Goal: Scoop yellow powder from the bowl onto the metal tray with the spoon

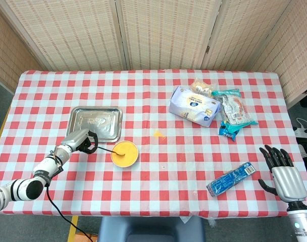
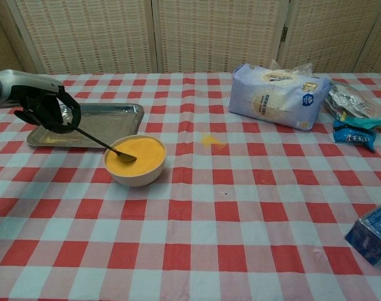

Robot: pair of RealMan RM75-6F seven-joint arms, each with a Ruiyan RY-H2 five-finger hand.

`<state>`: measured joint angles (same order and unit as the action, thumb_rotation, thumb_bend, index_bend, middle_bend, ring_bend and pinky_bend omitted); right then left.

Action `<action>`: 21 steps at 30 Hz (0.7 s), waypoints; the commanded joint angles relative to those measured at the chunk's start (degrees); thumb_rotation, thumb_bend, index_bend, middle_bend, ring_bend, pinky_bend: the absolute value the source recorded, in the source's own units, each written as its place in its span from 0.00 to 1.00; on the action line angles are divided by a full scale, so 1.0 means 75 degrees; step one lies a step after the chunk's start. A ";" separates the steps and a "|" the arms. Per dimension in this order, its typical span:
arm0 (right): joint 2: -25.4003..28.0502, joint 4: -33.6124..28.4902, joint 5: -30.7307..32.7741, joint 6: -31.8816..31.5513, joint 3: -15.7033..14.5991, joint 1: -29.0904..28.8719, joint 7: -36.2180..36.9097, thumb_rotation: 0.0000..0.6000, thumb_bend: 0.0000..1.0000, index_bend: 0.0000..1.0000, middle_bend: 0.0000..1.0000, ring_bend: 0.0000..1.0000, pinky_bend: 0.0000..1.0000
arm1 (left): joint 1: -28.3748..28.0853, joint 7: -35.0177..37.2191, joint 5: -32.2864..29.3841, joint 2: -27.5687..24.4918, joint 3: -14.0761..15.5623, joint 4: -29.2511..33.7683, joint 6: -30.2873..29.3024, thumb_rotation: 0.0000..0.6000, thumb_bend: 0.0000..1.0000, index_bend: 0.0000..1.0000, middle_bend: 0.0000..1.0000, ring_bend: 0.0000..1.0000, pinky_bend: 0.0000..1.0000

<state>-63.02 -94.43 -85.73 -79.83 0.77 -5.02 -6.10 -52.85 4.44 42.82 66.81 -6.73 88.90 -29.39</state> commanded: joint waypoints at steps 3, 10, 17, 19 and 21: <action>0.0022 -0.0020 -0.0059 -0.0054 -0.0024 0.0024 0.0023 1.00 0.18 0.00 0.00 0.00 0.00 | -0.0033 0.0144 -0.0063 -0.0095 -0.0057 0.0081 0.0143 1.00 0.54 0.96 1.00 1.00 1.00; 0.0030 -0.0014 -0.0076 -0.0060 -0.0032 0.0028 0.0042 1.00 0.18 0.00 0.00 0.00 0.00 | -0.0091 0.0464 -0.0164 -0.0141 -0.0165 -0.0086 0.0537 1.00 0.54 0.96 1.00 1.00 1.00; -0.0009 0.0017 0.0010 0.0034 -0.0016 -0.0007 -0.0020 1.00 0.18 0.00 0.00 0.00 0.00 | -0.0086 0.1046 -0.0202 -0.0080 -0.0338 -0.0546 0.1285 1.00 0.54 0.96 1.00 1.00 1.00; -0.0018 0.0018 0.0030 0.0050 -0.0010 -0.0014 -0.0038 1.00 0.19 0.00 0.00 0.00 0.00 | -0.0056 0.1198 -0.0113 -0.0080 -0.0404 -0.0672 0.1502 1.00 0.54 0.96 1.00 1.00 1.00; -0.0027 0.0023 0.0051 0.0056 -0.0004 -0.0016 -0.0053 1.00 0.18 0.00 0.00 0.00 0.00 | -0.0018 0.1404 -0.0056 -0.0087 -0.0490 -0.0769 0.1812 1.00 0.53 0.96 1.00 1.00 1.00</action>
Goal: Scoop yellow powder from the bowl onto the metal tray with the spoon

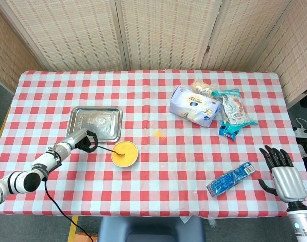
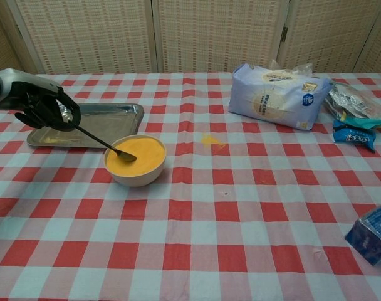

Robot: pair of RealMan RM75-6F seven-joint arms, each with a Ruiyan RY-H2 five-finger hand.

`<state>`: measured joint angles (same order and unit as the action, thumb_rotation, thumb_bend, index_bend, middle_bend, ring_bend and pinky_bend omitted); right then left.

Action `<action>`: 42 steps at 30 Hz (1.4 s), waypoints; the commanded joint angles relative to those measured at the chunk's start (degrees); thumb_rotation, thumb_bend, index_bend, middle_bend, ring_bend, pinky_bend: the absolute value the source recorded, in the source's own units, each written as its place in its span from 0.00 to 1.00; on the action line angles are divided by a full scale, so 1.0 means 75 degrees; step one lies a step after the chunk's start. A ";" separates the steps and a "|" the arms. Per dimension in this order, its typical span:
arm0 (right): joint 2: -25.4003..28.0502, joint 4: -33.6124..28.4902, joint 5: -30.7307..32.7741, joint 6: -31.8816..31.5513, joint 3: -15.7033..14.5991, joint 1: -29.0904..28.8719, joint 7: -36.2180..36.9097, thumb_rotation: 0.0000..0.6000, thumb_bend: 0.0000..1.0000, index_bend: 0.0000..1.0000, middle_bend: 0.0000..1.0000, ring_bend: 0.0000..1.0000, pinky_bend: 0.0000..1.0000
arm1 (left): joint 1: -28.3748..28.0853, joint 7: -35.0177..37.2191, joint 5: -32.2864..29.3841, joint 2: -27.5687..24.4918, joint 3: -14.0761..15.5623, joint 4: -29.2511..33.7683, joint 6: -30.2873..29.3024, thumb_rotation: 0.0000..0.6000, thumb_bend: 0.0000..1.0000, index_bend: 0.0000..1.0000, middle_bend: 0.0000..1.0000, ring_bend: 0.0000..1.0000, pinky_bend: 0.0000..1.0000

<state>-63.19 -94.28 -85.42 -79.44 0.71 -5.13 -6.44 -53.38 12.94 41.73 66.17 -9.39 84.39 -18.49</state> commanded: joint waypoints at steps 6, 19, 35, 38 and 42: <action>-0.0033 0.0013 0.0056 0.0067 0.0007 -0.0028 -0.0061 1.00 0.18 0.00 0.00 0.00 0.00 | 0.0219 0.0804 0.0354 -0.0041 -0.0561 -0.0415 0.1234 1.00 0.54 0.96 1.00 1.00 1.00; -0.0013 0.0004 0.0030 0.0022 0.0000 -0.0012 -0.0021 1.00 0.18 0.00 0.00 0.00 0.00 | 0.0744 0.1160 0.0920 -0.0111 -0.1397 -0.0520 0.2334 1.00 0.54 0.96 1.00 1.00 1.00; 0.0028 -0.0048 -0.0094 -0.0054 -0.0057 0.0024 0.0013 1.00 0.18 0.00 0.00 0.00 0.00 | 0.1492 0.1395 0.0924 -0.0403 -0.2562 -0.0392 0.2846 1.00 0.54 0.96 1.00 1.00 1.00; 0.0021 -0.0034 -0.0062 -0.0036 -0.0044 0.0017 0.0008 1.00 0.18 0.00 0.00 0.00 0.00 | 0.1528 0.1417 0.0901 -0.0278 -0.2680 -0.0706 0.2922 1.00 0.54 0.96 1.00 1.00 1.00; -0.0010 0.0002 0.0034 0.0033 -0.0016 -0.0006 -0.0023 1.00 0.18 0.00 0.00 0.00 0.00 | 0.1492 0.1433 0.0849 0.0007 -0.2773 -0.1277 0.3168 1.00 0.53 0.96 1.00 1.00 1.00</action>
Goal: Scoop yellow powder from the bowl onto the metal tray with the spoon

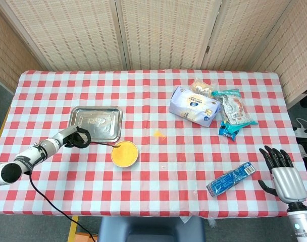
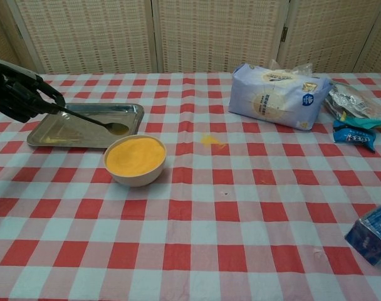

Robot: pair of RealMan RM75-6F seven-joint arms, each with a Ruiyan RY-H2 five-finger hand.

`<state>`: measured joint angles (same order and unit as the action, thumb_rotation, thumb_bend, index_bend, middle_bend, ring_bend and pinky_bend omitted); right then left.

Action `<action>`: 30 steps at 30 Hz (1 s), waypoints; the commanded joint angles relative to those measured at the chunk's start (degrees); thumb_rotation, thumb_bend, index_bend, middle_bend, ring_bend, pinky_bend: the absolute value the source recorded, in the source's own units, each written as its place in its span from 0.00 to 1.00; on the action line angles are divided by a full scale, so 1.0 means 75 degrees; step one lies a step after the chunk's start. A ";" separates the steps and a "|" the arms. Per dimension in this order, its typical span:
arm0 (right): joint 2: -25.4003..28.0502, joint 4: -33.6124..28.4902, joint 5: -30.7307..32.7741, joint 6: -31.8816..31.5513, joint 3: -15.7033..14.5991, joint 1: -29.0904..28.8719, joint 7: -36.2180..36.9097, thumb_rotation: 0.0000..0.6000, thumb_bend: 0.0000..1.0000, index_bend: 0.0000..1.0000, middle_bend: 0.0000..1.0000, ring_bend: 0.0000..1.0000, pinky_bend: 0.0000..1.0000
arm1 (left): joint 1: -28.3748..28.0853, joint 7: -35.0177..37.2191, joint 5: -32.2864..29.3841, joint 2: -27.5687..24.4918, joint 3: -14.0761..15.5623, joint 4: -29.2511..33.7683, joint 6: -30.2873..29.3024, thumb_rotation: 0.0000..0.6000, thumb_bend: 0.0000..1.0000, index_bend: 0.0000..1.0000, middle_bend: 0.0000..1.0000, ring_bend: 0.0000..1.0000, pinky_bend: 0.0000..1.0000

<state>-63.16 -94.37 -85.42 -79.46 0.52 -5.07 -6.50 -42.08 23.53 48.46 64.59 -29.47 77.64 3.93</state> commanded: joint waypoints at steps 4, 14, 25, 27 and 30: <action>-0.0039 0.0025 0.0105 0.0089 0.0033 -0.0037 -0.0061 1.00 0.18 0.00 0.00 0.00 0.00 | -0.0071 -0.0090 -0.0028 0.0569 -0.0233 -0.1029 0.0287 1.00 0.54 0.96 1.00 1.00 1.00; -0.0121 0.0120 0.0472 0.0174 0.0165 -0.0054 -0.0234 1.00 0.18 0.00 0.00 0.00 0.00 | -0.0700 -0.0349 -0.0149 0.1717 -0.0627 -0.3182 0.0991 1.00 0.54 0.96 1.00 1.00 1.00; -0.0175 0.0125 0.0625 0.0319 0.0151 -0.0085 -0.0383 1.00 0.18 0.00 0.00 0.00 0.00 | -0.1456 -0.0919 -0.0278 0.3152 -0.0965 -0.5858 0.1628 1.00 0.54 0.92 1.00 1.00 1.00; -0.0207 0.0134 0.0643 0.0369 0.0141 -0.0105 -0.0422 1.00 0.18 0.00 0.00 0.00 0.00 | -0.1485 -0.1176 -0.0303 0.3263 -0.1108 -0.6088 0.1803 1.00 0.54 0.76 1.00 1.00 1.00; -0.0244 0.0123 0.0604 0.0380 0.0109 -0.0115 -0.0509 1.00 0.18 0.00 0.00 0.00 0.00 | -0.1472 -0.1561 -0.0391 0.3386 -0.1379 -0.6315 0.1973 1.00 0.54 0.44 1.00 1.00 1.00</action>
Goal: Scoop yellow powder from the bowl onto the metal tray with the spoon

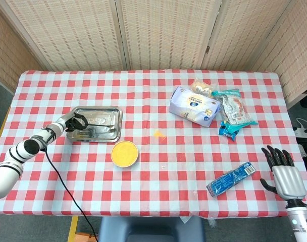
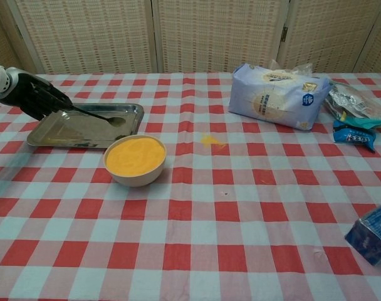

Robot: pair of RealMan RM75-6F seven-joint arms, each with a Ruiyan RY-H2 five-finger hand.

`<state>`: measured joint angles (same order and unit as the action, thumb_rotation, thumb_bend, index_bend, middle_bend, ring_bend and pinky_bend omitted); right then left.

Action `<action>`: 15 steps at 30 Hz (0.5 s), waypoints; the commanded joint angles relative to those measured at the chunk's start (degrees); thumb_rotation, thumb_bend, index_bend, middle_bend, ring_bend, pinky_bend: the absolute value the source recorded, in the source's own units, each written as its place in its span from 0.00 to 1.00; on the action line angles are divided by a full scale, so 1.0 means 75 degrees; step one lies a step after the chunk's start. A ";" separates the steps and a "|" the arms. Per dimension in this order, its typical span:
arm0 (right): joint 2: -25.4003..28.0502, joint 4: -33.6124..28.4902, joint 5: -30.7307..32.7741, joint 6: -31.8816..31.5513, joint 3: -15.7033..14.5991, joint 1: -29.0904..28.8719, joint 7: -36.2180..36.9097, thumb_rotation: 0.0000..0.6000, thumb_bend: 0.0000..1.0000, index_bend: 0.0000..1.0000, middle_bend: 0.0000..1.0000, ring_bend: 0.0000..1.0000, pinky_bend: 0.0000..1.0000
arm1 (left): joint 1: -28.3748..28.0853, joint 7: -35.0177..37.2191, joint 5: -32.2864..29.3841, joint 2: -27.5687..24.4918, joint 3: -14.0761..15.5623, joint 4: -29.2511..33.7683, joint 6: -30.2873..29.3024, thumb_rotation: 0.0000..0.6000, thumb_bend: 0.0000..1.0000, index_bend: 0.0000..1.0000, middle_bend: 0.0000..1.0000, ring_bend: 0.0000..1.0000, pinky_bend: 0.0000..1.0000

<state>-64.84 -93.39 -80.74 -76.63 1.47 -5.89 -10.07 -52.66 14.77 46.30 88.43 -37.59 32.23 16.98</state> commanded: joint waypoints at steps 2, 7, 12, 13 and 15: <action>-0.0038 -0.0010 -0.0021 0.0002 -0.0023 -0.0007 -0.0074 1.00 0.18 0.00 0.00 0.00 0.00 | -0.0037 -0.0576 -0.0187 0.0267 -0.0475 -0.0360 0.0292 1.00 0.54 0.30 1.00 1.00 1.00; -0.0075 0.0000 -0.0011 0.0014 -0.0023 -0.0020 -0.0108 1.00 0.19 0.00 0.00 0.00 0.00 | 0.0006 -0.1011 -0.0326 0.0353 -0.0796 -0.0570 0.0453 1.00 0.52 0.02 1.00 1.00 1.00; -0.0084 0.0022 -0.0005 0.0007 -0.0022 -0.0020 -0.0105 1.00 0.18 0.00 0.00 0.00 0.00 | 0.0053 -0.1323 -0.0443 0.0396 -0.1016 -0.0685 0.0592 1.00 0.50 0.00 1.00 1.00 1.00; -0.0085 0.0025 0.0009 0.0017 -0.0018 -0.0023 -0.0106 1.00 0.18 0.00 0.00 0.00 0.00 | 0.0067 -0.1368 -0.0471 0.0393 -0.1060 -0.0695 0.0623 1.00 0.50 0.00 1.00 1.00 1.00; -0.0086 0.0027 0.0021 0.0051 -0.0021 -0.0036 -0.0091 1.00 0.18 0.00 0.00 0.00 0.00 | 0.0134 -0.1486 -0.0564 0.0342 -0.1215 -0.0644 0.0680 1.00 0.50 0.00 1.00 1.00 1.00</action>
<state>-65.49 -93.19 -80.59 -76.28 1.32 -6.14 -10.78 -51.96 4.02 42.45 91.20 -46.19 27.23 21.77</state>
